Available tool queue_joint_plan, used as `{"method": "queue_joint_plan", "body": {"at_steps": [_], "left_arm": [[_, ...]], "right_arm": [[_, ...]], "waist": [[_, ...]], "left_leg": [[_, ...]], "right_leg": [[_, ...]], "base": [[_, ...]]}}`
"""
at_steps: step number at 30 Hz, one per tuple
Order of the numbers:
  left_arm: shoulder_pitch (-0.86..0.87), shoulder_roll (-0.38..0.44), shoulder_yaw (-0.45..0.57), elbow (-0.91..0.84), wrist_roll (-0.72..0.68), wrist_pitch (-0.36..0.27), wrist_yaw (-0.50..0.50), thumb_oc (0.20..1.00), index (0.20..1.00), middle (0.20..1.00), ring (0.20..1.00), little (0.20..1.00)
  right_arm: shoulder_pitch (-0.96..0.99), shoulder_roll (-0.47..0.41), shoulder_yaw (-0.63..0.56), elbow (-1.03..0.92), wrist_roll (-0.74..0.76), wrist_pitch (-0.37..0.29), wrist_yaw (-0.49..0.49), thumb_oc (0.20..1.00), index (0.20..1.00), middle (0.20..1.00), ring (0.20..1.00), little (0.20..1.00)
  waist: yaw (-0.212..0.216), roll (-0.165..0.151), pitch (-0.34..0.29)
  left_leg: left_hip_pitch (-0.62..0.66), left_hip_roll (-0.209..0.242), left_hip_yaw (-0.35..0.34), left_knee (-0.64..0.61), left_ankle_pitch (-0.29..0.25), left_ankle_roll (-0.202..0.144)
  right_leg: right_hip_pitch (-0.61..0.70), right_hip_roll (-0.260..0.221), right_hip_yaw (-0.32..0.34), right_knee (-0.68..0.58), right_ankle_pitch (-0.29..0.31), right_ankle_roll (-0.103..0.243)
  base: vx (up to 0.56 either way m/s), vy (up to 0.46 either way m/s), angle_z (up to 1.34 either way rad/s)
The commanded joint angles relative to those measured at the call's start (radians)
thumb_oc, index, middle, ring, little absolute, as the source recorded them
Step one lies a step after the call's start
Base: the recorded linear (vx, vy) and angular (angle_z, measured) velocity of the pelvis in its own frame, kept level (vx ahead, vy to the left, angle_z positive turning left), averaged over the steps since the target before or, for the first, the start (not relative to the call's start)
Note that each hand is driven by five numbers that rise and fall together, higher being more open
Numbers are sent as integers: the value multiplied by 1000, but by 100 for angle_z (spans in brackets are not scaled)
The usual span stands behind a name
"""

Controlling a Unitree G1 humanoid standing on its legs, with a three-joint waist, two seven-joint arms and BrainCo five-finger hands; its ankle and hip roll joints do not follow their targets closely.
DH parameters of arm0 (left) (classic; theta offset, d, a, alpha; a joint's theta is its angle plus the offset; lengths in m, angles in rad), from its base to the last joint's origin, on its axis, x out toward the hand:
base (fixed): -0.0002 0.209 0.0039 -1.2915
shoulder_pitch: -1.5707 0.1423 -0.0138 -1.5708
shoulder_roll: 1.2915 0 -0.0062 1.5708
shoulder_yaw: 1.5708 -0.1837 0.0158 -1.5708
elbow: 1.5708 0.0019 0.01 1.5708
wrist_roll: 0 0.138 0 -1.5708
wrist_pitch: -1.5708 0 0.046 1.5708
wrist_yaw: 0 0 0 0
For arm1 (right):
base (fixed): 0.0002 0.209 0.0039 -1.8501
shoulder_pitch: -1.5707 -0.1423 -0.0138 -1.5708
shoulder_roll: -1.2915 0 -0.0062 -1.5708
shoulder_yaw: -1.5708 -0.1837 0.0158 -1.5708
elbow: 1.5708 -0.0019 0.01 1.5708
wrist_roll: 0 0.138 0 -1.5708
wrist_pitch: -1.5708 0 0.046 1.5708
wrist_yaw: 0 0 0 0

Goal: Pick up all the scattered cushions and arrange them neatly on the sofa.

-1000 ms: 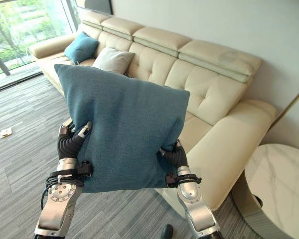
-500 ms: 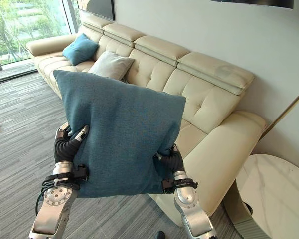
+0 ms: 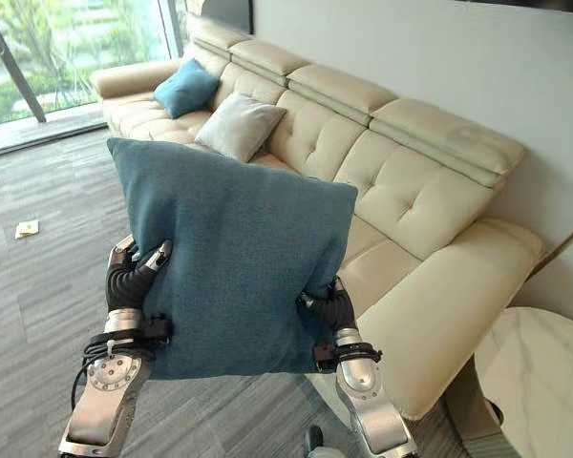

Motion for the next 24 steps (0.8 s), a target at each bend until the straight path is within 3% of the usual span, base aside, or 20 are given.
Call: {"method": "queue_joint_plan", "body": {"at_steps": [1,2,3,5,7,8,10,11,13,15,17,18,21,22,24], "left_arm": [[-98,-4,-156,-122,58,-84,-56,200,200,200,200,200],[-101,-9,-149,-118,66,-83,-55,200,200,200,200,200],[-96,-10,-152,-124,73,-83,-59,200,200,200,200,200],[-85,-12,-152,-130,77,-89,-62,200,200,200,200,200],[-76,-14,-154,-133,75,-90,-65,200,200,200,200,200],[-51,-10,-141,-147,75,-92,-64,200,200,200,200,200],[-42,-9,-126,-154,70,-91,-62,200,200,200,200,200],[-41,-10,-118,-161,65,-90,-61,200,200,200,200,200],[-44,-9,-115,-160,61,-92,-58,200,200,200,200,200],[-47,-11,-113,-161,54,-92,-58,200,200,200,200,200],[-43,-11,-104,-172,50,-80,-72,200,200,200,200,200],[-39,-9,-102,-173,52,-78,-76,200,200,200,200,200],[-22,-9,-96,-188,56,-75,-72,200,200,200,200,200],[-1,-9,-92,-201,62,-74,-64,200,200,200,200,200],[9,-6,-89,-203,65,-76,-59,200,200,200,200,200]], "right_arm": [[-113,125,72,-155,31,-166,74,200,200,200,200,200],[-96,128,70,-159,38,-168,80,200,200,200,200,200],[-78,119,65,-163,42,-173,85,200,200,200,200,200],[-65,113,52,-171,48,-169,94,200,200,200,200,200],[-56,106,48,-173,55,-168,103,200,200,200,200,200],[-58,99,47,-178,64,-158,112,200,200,200,200,200],[-71,89,48,-182,53,-153,109,200,200,200,200,200],[-84,83,39,-186,44,-147,106,200,200,200,200,200],[-88,84,37,-187,42,-144,104,200,200,200,200,200],[-93,84,40,-189,37,-142,99,200,200,200,200,200],[-100,81,50,-186,22,-145,96,200,200,200,200,200],[-98,83,53,-181,22,-144,101,200,200,200,200,200],[-90,90,65,-178,22,-148,104,200,200,200,200,200],[-89,96,77,-172,23,-150,104,200,200,200,200,200],[-90,97,80,-170,24,-150,102,200,200,200,200,200]], "waist": [[-29,6,-10],[-30,-1,-20],[-38,-7,-33],[-55,-14,-62],[-62,-10,-69],[-63,6,-73],[-60,4,-66],[-50,4,-61],[-49,-11,-60],[-44,-26,-55],[-20,-46,-39],[-14,-52,-37],[3,-40,-24],[14,-29,-15],[15,-26,-9]], "left_leg": [[191,-90,-3,-69,-90,52],[221,-99,9,-69,-113,50],[237,-105,5,-69,-125,47],[288,-103,-1,-69,-153,21],[300,-93,-6,-29,-167,2],[289,-73,5,112,-142,-51],[210,-72,0,314,-57,-90],[151,-86,-22,475,-1,-133],[111,-106,-31,519,11,-140],[48,-116,-30,554,-14,-133],[-69,-75,23,490,-120,-75],[-83,-70,25,441,-141,-58],[-132,-49,-64,246,-55,-55],[-141,-31,-142,129,6,-76],[-159,-23,-174,101,20,-82]], "right_leg": [[-3,30,-101,-87,71,4],[-7,5,-227,-87,72,2],[29,-4,-285,-87,75,-17],[81,-6,-313,-87,118,-63],[109,7,-305,-87,129,-82],[166,34,-283,-87,119,-98],[207,44,-243,-87,104,-114],[247,65,-202,-87,78,-137],[257,56,-181,-87,73,-143],[269,50,-157,-87,62,-145],[302,42,-101,-87,37,-144],[311,37,-82,-87,32,-145],[346,54,-8,-87,16,-152],[370,64,38,-87,1,-160],[379,63,60,-87,-5,-160]], "base": [[385,-55,97],[387,-75,87],[591,-125,39],[537,-152,20],[421,-170,-2],[406,-190,-12],[470,-242,-24],[413,-217,-53],[229,-131,-59],[152,-96,-59],[253,-91,-40],[214,-17,-47],[222,25,-76],[177,48,-85],[134,36,-89]]}}
